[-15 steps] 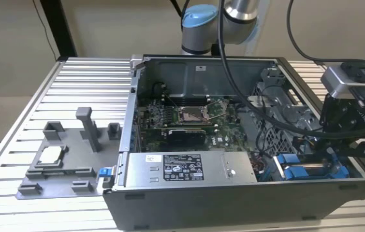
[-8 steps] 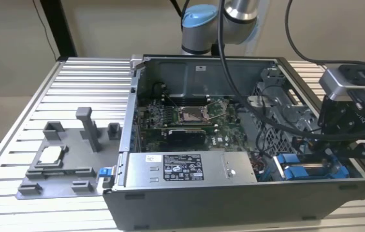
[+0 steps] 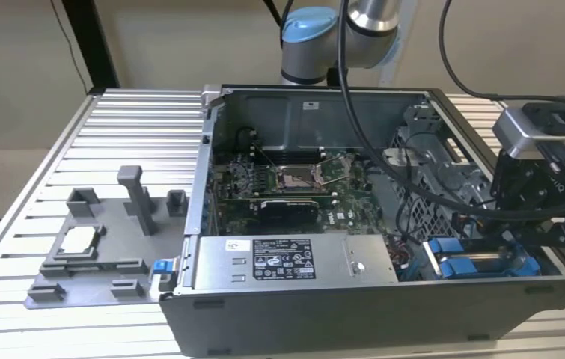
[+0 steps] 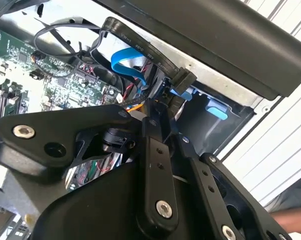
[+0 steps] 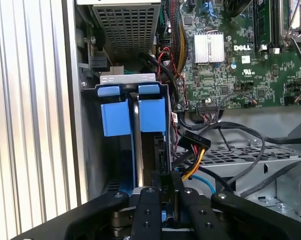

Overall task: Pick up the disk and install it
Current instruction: 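Insert the first disk wire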

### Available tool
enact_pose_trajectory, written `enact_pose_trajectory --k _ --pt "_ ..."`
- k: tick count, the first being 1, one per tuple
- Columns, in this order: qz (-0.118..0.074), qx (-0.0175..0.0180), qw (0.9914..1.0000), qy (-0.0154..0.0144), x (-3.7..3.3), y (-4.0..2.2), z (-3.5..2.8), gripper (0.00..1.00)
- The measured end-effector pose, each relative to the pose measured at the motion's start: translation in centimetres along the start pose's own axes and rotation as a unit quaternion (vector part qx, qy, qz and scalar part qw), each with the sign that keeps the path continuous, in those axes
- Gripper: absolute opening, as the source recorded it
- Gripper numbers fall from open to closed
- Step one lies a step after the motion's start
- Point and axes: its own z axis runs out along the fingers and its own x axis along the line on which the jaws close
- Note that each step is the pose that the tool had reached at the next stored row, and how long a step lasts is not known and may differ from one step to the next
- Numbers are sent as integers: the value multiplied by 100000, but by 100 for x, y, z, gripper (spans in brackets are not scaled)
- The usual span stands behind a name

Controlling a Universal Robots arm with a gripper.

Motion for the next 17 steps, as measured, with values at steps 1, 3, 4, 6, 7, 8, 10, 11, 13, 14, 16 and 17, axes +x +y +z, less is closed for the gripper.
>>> enact_pose_trajectory --k 1,3,4,6,7,8,10,11,13,14,16,17 --pt "-10 0 100000 2 0 0 0 0" --pt "-32 -11 100000 -55 0 0 6 100" --pt "-40 -8 100000 -33 1 0 4 100" --pt "-31 -135 100000 -50 1 2 -44 100" --pt "-17 -236 100000 -68 3 3 -79 100" --pt "24 -286 100000 -48 4 6 -125 100" --pt "111 -287 100000 -45 -2 7 -215 100" --pt "161 -284 99999 -77 -5 3 -248 100" --pt "414 -271 99999 -102 -8 -4 -289 100" --pt "594 -260 99998 -124 -8 -8 -298 100" --pt "1045 -229 99994 -150 -10 -13 -316 100" --pt "1219 -216 99992 -178 -11 -18 -322 100"
